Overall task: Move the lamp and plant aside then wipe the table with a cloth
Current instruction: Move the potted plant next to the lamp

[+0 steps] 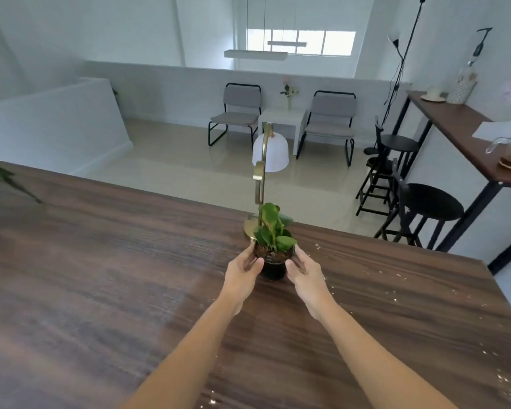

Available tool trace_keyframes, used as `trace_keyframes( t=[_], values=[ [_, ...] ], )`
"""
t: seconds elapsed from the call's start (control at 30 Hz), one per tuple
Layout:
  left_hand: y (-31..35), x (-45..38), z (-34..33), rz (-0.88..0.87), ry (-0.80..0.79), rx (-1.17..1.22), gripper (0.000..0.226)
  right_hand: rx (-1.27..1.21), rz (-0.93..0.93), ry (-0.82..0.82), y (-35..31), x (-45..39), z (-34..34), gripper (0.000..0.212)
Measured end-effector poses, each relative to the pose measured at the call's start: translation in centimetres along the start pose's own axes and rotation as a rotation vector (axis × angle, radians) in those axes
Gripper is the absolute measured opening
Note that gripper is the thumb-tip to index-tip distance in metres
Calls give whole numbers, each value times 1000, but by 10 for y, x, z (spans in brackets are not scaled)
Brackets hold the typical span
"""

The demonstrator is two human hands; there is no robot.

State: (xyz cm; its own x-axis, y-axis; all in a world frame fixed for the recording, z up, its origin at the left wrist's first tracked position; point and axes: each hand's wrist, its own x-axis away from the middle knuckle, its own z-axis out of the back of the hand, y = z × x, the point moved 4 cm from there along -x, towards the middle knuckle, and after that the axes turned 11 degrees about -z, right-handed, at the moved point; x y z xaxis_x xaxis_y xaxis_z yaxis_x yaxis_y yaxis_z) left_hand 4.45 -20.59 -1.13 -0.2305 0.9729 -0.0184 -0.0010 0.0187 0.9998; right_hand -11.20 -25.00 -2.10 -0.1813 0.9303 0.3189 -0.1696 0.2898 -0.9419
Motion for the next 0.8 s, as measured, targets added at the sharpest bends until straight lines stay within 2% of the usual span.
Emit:
trace_keyframes(
  t=[0.2, 0.47, 0.63, 0.8],
  values=[
    [-11, -32, 51, 43, 6, -44, 56, 36, -83, 18, -3, -33, -52, 55],
    [-3, -33, 53, 12, 19, -200, 56, 99, -101, -11, -8, -20, -54, 58],
    [10, 24, 48, -16, 60, -362, 55, 189, -73, -15, -7, 38, -15, 55],
    [15, 127, 52, -100, 114, -555, 52, 372, -14, 30, 19, 126, 70, 40]
  ],
)
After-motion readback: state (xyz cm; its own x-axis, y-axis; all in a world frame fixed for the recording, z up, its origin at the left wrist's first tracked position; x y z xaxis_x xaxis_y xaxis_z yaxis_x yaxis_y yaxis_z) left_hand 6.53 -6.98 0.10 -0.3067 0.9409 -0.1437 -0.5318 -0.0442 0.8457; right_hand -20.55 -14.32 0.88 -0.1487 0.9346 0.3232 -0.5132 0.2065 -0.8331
